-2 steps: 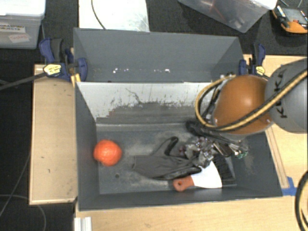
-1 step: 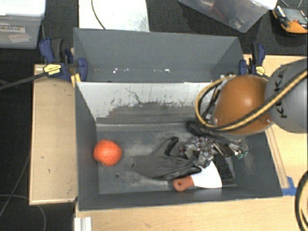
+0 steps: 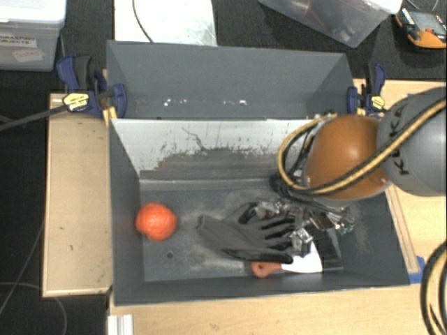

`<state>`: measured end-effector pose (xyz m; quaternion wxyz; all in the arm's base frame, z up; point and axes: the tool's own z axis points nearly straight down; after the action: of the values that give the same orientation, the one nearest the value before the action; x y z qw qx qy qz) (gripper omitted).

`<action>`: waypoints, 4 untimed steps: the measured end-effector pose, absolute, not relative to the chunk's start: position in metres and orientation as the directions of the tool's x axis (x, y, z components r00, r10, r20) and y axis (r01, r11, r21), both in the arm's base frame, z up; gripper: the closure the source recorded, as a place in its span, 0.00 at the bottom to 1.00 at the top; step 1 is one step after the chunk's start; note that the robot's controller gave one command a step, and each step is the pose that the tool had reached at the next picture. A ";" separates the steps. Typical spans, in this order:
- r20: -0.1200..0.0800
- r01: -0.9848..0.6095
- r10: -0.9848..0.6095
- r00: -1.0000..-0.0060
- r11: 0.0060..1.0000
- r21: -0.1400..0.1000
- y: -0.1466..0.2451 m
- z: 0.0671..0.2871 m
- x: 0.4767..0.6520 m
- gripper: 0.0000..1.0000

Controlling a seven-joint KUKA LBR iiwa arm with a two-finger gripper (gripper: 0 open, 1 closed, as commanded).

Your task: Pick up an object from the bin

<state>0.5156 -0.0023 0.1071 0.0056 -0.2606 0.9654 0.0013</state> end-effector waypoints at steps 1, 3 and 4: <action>-0.012 -0.501 -0.501 -0.865 0.865 0.000 -0.002 0.107 0.515 1.00; -0.010 -0.500 -0.500 -0.866 0.866 0.001 0.009 0.098 0.522 1.00; -0.011 -0.517 -0.517 -0.856 0.856 0.001 0.007 0.100 0.521 1.00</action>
Offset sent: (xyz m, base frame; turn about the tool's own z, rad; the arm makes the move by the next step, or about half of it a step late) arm 0.0000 0.0000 0.0000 0.0000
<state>0.5206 0.0068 0.1003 0.0054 -0.2683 0.9633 0.0018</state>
